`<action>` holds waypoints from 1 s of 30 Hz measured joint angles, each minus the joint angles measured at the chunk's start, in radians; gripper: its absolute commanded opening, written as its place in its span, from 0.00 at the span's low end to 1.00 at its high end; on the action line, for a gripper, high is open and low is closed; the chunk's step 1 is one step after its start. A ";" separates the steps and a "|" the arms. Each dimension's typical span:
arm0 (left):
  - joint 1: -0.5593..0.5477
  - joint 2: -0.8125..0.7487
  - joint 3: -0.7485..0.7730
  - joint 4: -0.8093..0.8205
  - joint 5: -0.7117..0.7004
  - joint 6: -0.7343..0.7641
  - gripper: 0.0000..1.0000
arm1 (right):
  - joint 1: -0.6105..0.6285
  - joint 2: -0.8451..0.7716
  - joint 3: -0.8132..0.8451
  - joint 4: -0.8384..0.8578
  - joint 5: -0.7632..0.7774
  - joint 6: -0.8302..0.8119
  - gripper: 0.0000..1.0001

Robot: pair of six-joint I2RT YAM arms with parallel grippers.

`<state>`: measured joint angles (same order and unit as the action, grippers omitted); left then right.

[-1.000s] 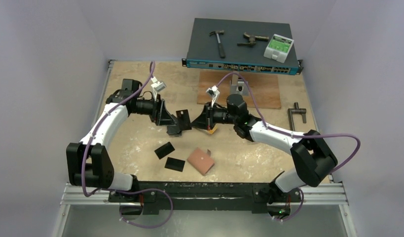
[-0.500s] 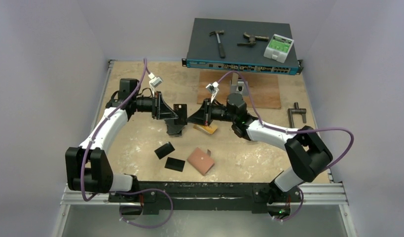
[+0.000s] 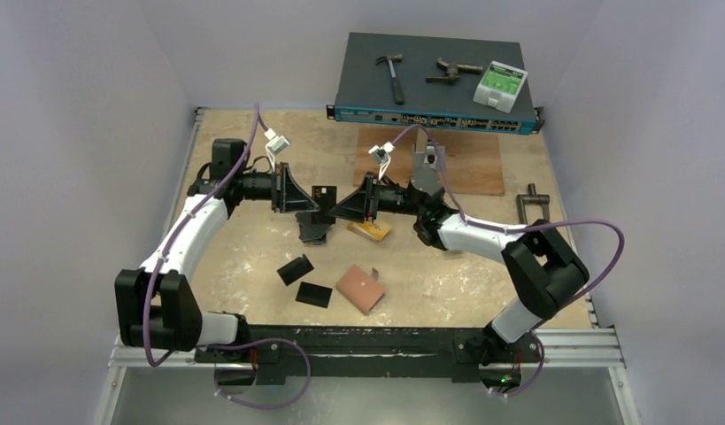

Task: Put the credit cards into the card holder
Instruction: Pick up the card holder from the center of the board.

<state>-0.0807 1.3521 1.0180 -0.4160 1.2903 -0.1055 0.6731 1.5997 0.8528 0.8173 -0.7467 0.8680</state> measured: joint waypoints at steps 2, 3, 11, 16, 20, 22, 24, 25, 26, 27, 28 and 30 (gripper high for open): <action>0.000 -0.013 0.000 0.000 0.005 -0.011 0.00 | 0.000 0.012 0.001 0.057 -0.011 0.035 0.30; 0.000 -0.019 0.000 0.000 0.006 -0.015 0.00 | 0.000 0.021 0.002 0.086 -0.016 0.052 0.30; 0.000 -0.032 0.000 0.000 0.017 -0.034 0.02 | -0.001 0.095 0.013 0.250 -0.045 0.171 0.03; -0.007 -0.034 0.001 -0.021 0.003 -0.021 0.53 | -0.005 0.097 0.013 0.257 -0.050 0.199 0.00; -0.013 -0.037 0.048 -0.262 -0.051 0.192 0.68 | -0.003 0.004 0.009 0.037 -0.013 0.072 0.00; -0.021 -0.038 0.114 -0.463 -0.099 0.393 0.74 | -0.003 -0.087 -0.008 -0.126 0.046 -0.027 0.00; -0.054 -0.044 0.181 -0.636 -0.174 0.603 0.80 | -0.004 -0.181 -0.042 -0.249 0.123 -0.108 0.00; -0.082 -0.056 0.196 -0.695 -0.216 0.695 0.83 | -0.005 -0.224 -0.066 -0.306 0.161 -0.140 0.00; -0.108 -0.072 0.198 -0.729 -0.248 0.758 0.84 | -0.005 -0.255 -0.087 -0.346 0.186 -0.161 0.00; -0.150 -0.098 0.191 -0.754 -0.290 0.821 0.85 | -0.005 -0.286 -0.114 -0.388 0.219 -0.182 0.00; -0.201 -0.132 0.174 -0.759 -0.329 0.873 0.85 | -0.006 -0.313 -0.143 -0.431 0.247 -0.199 0.00; -0.317 -0.194 0.127 -0.739 -0.394 0.943 0.86 | -0.006 -0.346 -0.193 -0.516 0.298 -0.220 0.00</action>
<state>-0.3977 1.1580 1.1450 -1.1553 0.8959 0.8375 0.6670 1.2541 0.6601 0.3012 -0.4484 0.6476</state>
